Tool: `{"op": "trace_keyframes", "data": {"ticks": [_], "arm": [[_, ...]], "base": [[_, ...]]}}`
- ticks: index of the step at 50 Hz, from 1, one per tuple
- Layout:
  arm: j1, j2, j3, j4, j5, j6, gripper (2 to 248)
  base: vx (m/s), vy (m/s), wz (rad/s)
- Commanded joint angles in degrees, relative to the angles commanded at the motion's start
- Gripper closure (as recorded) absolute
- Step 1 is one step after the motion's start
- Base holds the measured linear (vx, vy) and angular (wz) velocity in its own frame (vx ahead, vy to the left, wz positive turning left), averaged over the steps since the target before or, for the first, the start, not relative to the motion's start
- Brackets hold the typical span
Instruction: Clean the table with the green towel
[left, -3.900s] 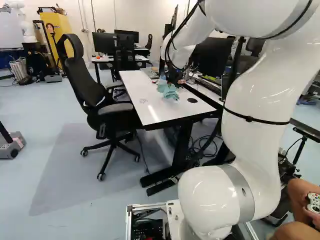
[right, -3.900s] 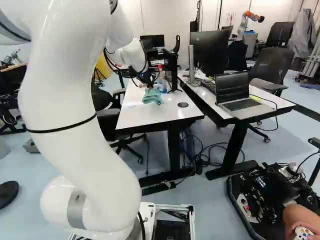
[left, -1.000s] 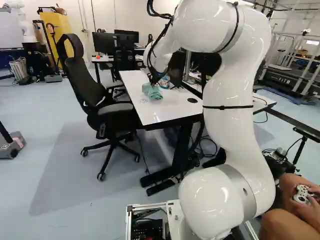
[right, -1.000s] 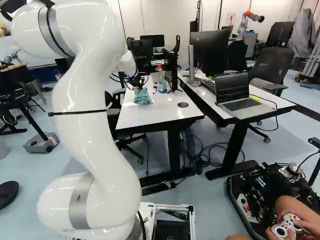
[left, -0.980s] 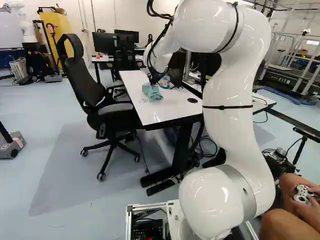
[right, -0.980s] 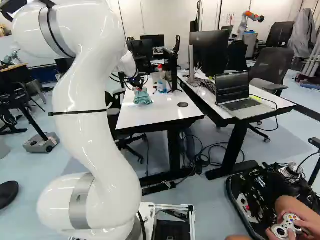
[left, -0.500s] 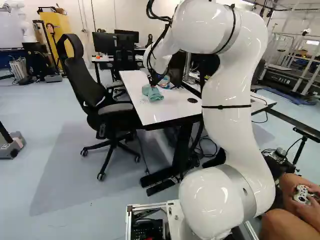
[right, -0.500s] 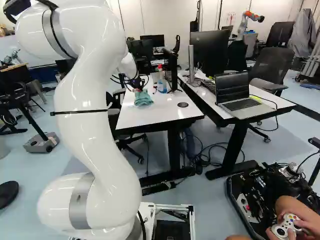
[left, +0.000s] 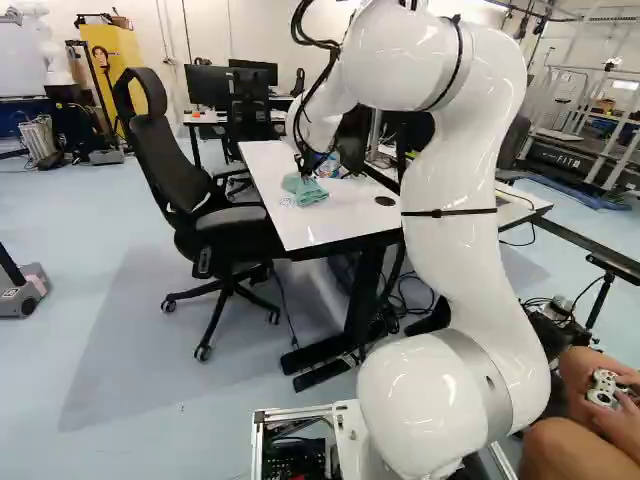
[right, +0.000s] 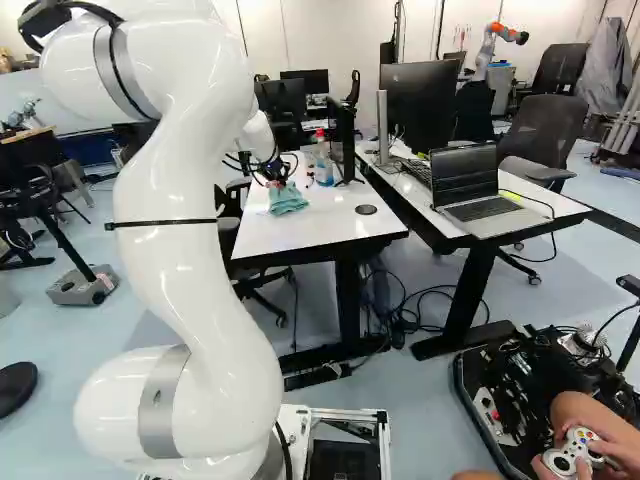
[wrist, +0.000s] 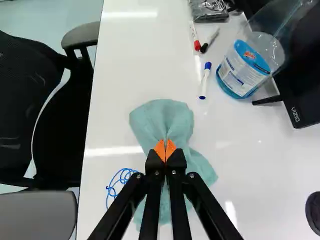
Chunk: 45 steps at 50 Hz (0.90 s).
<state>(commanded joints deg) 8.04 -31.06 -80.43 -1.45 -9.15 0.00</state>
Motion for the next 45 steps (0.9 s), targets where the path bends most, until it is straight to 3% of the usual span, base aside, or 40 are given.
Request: {"op": "trace_keyframes", "data": {"ticks": [45], "arm": [[0.0, -1.01, -0.18, 0.0, -0.6, 0.0, 229]], "base": [[0.0, 0.0, 0.0]]}}
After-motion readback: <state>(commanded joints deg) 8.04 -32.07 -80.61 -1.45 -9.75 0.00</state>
